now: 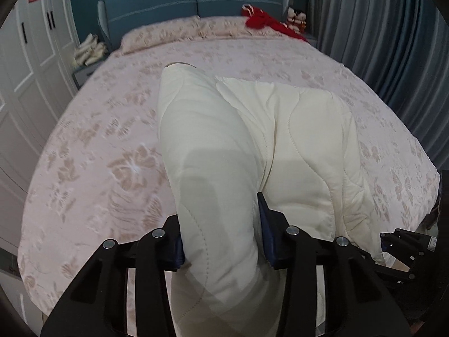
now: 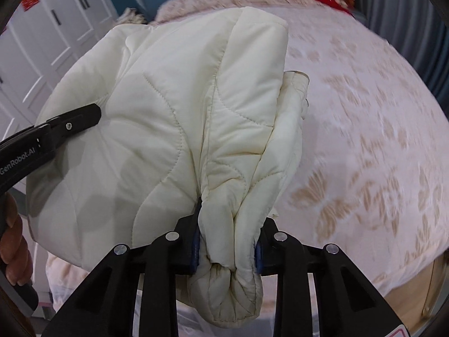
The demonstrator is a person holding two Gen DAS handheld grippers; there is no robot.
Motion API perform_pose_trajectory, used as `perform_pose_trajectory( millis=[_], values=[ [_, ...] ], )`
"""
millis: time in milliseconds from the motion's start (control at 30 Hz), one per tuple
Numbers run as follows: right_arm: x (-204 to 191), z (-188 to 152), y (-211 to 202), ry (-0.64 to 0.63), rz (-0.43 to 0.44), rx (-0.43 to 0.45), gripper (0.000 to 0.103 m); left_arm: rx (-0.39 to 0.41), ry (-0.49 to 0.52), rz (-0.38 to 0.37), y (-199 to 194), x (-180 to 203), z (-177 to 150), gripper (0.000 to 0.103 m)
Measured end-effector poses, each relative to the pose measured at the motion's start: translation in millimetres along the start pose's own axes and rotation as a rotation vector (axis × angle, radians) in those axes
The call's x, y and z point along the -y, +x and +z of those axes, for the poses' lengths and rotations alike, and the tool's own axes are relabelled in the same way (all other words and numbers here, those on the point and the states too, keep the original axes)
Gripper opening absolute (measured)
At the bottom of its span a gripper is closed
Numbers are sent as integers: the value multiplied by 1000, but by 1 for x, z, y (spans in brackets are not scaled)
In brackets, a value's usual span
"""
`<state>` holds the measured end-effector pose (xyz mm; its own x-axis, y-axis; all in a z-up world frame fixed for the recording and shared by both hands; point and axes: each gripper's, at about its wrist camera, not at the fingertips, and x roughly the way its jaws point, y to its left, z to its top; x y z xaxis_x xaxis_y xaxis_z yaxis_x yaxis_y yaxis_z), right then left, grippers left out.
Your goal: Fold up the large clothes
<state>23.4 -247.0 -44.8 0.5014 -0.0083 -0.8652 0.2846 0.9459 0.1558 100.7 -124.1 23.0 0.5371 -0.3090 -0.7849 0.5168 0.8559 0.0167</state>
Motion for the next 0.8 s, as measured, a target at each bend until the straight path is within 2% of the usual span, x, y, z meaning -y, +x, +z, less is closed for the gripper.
perform_pose_trajectory(
  millis=[200, 367, 600, 800],
  values=[
    [-49, 27, -11, -107, -21, 75, 27, 64, -24, 74, -16, -53, 15, 41],
    [-98, 53, 10, -180, -22, 80, 27, 68, -63, 117, -9, -95, 19, 41],
    [-151, 74, 69, -247, -55, 46, 27, 32, -101, 164, 32, -150, 12, 41],
    [-180, 74, 119, -295, -86, -13, 27, -57, -144, 160, 84, -189, -6, 41]
  ],
)
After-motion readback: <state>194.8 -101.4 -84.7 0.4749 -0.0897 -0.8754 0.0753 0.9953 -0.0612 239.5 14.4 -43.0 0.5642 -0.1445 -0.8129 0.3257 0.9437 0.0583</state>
